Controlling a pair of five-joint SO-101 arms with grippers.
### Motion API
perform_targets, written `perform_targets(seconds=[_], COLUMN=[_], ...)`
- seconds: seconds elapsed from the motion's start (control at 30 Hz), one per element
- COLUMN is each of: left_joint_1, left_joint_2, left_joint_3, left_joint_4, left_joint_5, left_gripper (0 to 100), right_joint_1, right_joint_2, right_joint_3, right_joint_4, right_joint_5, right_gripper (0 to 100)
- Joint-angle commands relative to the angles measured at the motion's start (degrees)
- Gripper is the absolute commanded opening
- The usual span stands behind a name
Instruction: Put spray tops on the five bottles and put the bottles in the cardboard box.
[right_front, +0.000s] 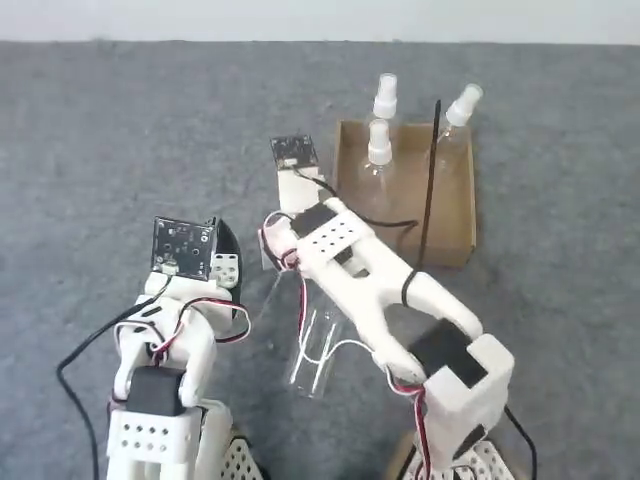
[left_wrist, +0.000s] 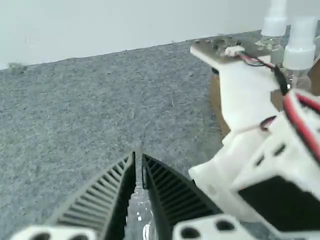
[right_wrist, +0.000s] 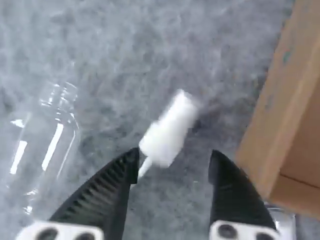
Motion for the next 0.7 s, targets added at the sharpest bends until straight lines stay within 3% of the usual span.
perform_targets(seconds=[0.0,0.27,0.5,0.67], left_joint_1=[-0.3,-0.3,-0.3,-0.3], left_joint_2=[-0.8,-0.8,-0.8,-0.8], left_joint_3=[-0.9,-0.9,-0.9,-0.9], left_joint_4=[-1.5,-1.5,-1.5,-1.5], left_joint_5=[-0.3,-0.3,-0.3,-0.3], left_gripper=[1,1,1,1], right_joint_1=[-1.3,0.0,0.6,4.4], right_joint_2=[-2.2,-13.8,-25.6,-31.1], right_joint_3=[-3.8,-3.6,-2.0,10.4], right_joint_4=[2.3,11.8,26.5,25.5], right_joint_5=[-0.5,0.0,13.3,19.5], right_gripper=[19.3,19.1,19.1,19.1])
